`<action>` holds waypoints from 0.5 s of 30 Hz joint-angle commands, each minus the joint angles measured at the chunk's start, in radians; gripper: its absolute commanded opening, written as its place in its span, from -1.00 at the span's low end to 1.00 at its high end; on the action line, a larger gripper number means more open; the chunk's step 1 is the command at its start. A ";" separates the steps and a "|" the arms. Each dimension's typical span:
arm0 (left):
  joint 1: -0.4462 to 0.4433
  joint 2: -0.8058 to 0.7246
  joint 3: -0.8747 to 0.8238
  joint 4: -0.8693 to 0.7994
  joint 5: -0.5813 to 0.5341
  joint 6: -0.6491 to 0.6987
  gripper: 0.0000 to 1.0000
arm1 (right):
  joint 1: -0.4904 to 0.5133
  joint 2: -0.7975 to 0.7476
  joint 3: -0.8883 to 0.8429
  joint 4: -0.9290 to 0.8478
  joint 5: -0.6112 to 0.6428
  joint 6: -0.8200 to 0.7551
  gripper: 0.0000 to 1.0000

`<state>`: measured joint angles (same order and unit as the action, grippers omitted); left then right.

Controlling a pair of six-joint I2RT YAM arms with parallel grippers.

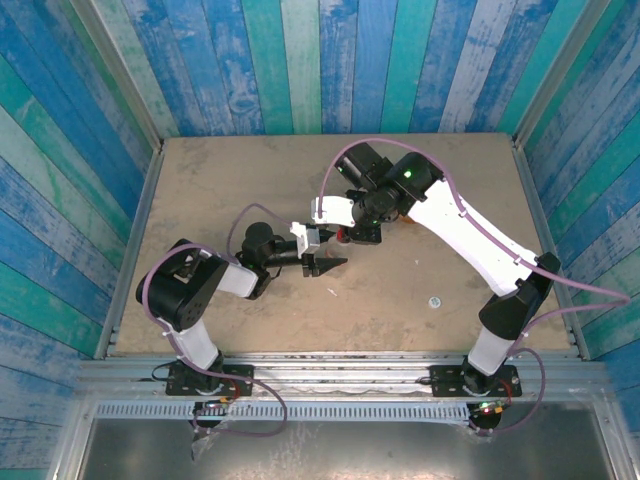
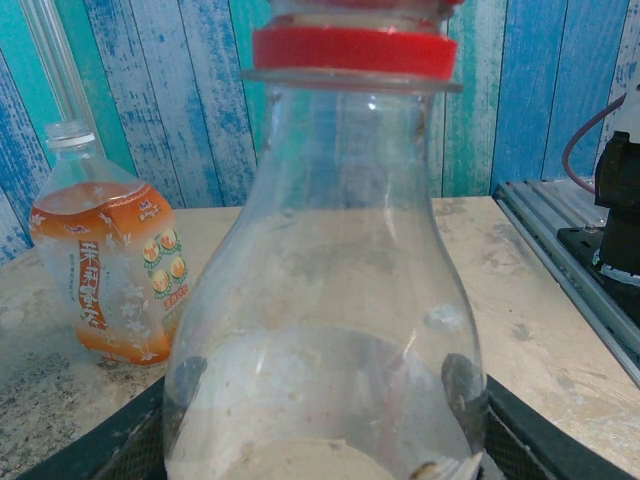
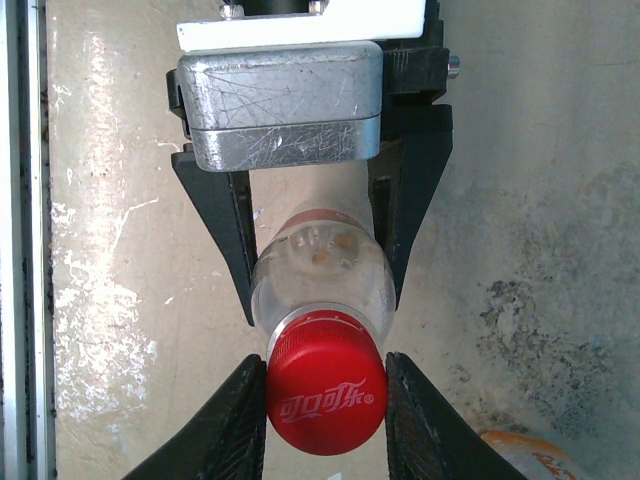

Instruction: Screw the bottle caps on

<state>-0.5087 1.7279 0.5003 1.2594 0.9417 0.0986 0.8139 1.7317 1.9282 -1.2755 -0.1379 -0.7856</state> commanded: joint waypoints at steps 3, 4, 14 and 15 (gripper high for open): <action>-0.003 0.001 0.011 -0.055 -0.004 -0.001 0.24 | -0.001 0.011 0.023 -0.044 0.007 -0.031 -0.41; -0.003 0.000 0.011 -0.054 -0.006 -0.001 0.24 | 0.000 0.013 0.023 -0.044 0.010 -0.028 -0.41; -0.003 -0.008 0.012 -0.060 -0.064 -0.003 0.23 | 0.002 0.033 0.037 -0.036 0.038 0.147 -0.51; -0.003 -0.011 0.012 -0.060 -0.070 -0.003 0.23 | 0.002 0.037 0.039 -0.037 0.043 0.179 -0.53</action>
<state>-0.5087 1.7275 0.5045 1.2518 0.9161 0.0975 0.8143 1.7454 1.9469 -1.2789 -0.1143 -0.6987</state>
